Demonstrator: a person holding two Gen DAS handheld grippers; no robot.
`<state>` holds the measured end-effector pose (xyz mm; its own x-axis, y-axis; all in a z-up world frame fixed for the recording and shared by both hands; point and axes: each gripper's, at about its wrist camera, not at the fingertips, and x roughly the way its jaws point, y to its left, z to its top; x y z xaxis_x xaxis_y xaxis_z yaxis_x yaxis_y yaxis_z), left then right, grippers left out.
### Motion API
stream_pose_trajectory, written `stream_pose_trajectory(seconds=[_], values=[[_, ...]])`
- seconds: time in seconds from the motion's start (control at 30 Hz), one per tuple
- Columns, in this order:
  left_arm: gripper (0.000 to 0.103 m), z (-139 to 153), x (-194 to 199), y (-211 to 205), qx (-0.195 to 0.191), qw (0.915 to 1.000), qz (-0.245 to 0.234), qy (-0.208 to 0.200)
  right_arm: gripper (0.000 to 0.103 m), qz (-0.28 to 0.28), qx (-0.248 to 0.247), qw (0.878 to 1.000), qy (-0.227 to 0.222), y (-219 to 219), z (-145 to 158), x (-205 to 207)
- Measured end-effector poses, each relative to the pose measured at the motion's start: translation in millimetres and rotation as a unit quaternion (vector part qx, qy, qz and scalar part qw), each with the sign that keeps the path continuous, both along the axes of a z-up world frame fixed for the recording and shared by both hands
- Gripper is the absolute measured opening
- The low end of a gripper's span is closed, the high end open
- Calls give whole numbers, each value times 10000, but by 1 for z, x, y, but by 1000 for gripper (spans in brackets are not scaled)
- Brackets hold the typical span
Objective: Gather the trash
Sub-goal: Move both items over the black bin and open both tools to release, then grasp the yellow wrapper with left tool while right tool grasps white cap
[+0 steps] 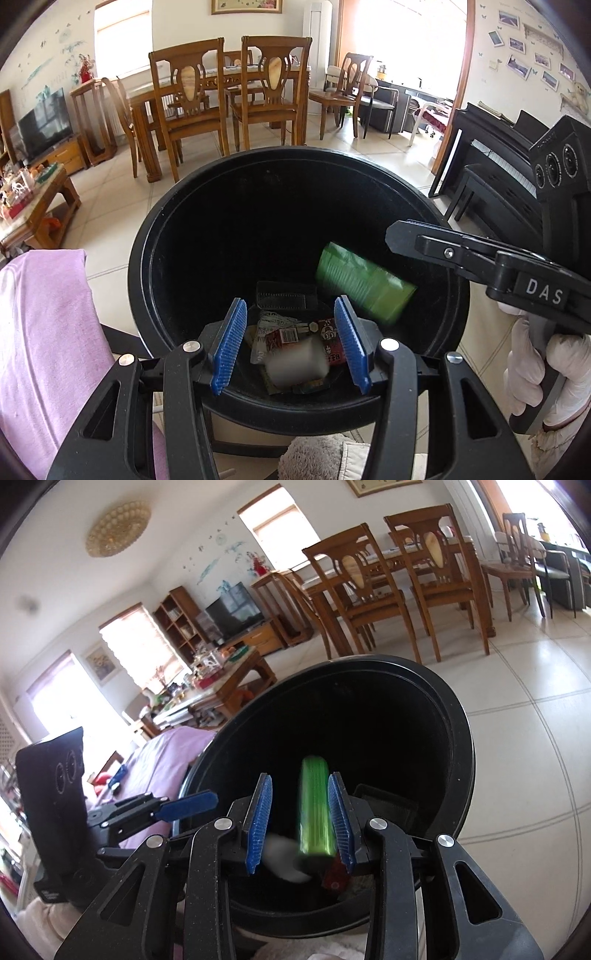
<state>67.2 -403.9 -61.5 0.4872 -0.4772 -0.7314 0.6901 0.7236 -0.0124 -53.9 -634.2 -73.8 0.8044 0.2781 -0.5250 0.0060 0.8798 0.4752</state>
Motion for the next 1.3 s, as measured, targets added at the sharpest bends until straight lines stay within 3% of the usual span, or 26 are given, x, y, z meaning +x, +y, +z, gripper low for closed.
stream_pose_trajectory(seconds=[0.07, 0.2, 0.27, 0.37, 0.43, 0.63, 0.87, 1.0, 1.17, 1.3], values=[[51, 2, -2, 1, 27, 10000, -4, -40, 46, -3, 5, 10000, -12, -1, 1, 1], [65, 9, -9, 7, -44, 9999, 30, -102, 47, -6, 5, 10000, -59, 2, 3, -3], [70, 14, -15, 14, -62, 9998, 31, -171, 54, -10, 18, 10000, -88, 5, 6, -5], [76, 23, -25, 28, -102, 9996, 86, -263, 56, 7, 16, 9999, -156, 11, 11, -7], [79, 29, -32, 42, -158, 9993, 137, -316, 61, 48, 6, 9998, -217, 19, 15, -8], [79, 47, -45, 99, -374, 9972, 490, -419, 61, 379, -124, 9987, -304, 55, 32, -1], [79, 58, -67, 210, -661, 9854, 1431, -648, 63, 1010, -303, 9937, -393, 131, 49, 18], [79, 53, -75, 270, -576, 9744, 2054, -703, 63, 1428, -391, 9883, -365, 183, 53, 33], [79, 33, -76, 326, -391, 9625, 2660, -372, 63, 2015, -501, 9778, -299, 261, 52, 47], [79, 23, -68, 339, -337, 9639, 2640, 34, 65, 2415, -672, 9679, -166, 320, 47, 56]])
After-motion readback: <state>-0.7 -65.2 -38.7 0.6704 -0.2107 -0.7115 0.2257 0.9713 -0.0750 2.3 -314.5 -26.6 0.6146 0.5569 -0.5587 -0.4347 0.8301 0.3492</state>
